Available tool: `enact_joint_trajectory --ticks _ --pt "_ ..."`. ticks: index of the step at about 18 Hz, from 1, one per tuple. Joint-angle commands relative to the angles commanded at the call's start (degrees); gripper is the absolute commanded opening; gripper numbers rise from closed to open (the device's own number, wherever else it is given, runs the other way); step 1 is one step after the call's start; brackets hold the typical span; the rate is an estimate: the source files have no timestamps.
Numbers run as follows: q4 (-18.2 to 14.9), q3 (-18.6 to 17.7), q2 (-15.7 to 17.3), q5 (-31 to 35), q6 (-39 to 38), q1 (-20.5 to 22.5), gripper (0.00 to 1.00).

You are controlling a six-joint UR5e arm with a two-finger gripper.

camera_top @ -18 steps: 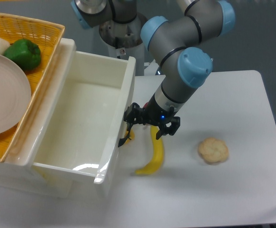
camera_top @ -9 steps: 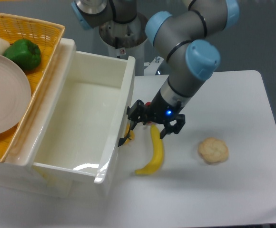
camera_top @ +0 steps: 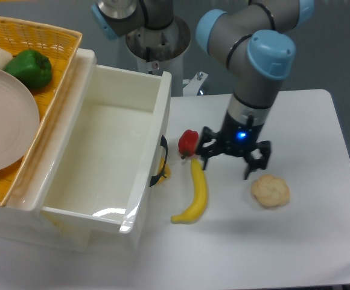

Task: Slide the top white drawer open

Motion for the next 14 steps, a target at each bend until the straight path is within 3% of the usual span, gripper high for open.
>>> enact_joint_trajectory --ticks 4,9,14 --pt "0.0 0.5 -1.9 6.4 10.6 0.9 1.0" --pt "0.0 2.3 -7.7 14.8 17.5 2.6 1.0" --pt "-0.1 3.3 -8.2 13.6 18.0 5.4 1.0"
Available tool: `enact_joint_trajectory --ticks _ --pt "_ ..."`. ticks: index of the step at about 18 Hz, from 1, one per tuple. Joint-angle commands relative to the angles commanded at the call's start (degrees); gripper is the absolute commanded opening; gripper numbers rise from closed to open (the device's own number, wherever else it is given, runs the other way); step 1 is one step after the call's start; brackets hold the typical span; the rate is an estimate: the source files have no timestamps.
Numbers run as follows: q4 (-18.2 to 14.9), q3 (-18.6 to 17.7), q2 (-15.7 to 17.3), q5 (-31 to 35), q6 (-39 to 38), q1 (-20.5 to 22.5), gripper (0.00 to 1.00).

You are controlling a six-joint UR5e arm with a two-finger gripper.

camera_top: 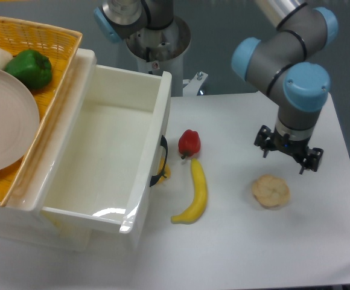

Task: Slide the top white drawer open

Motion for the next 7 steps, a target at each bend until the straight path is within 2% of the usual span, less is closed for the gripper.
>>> enact_joint_trajectory --ticks 2,7 --pt "-0.2 0.3 -0.3 -4.4 0.1 1.8 1.0" --pt "-0.4 0.6 -0.7 -5.1 3.1 2.5 1.0"
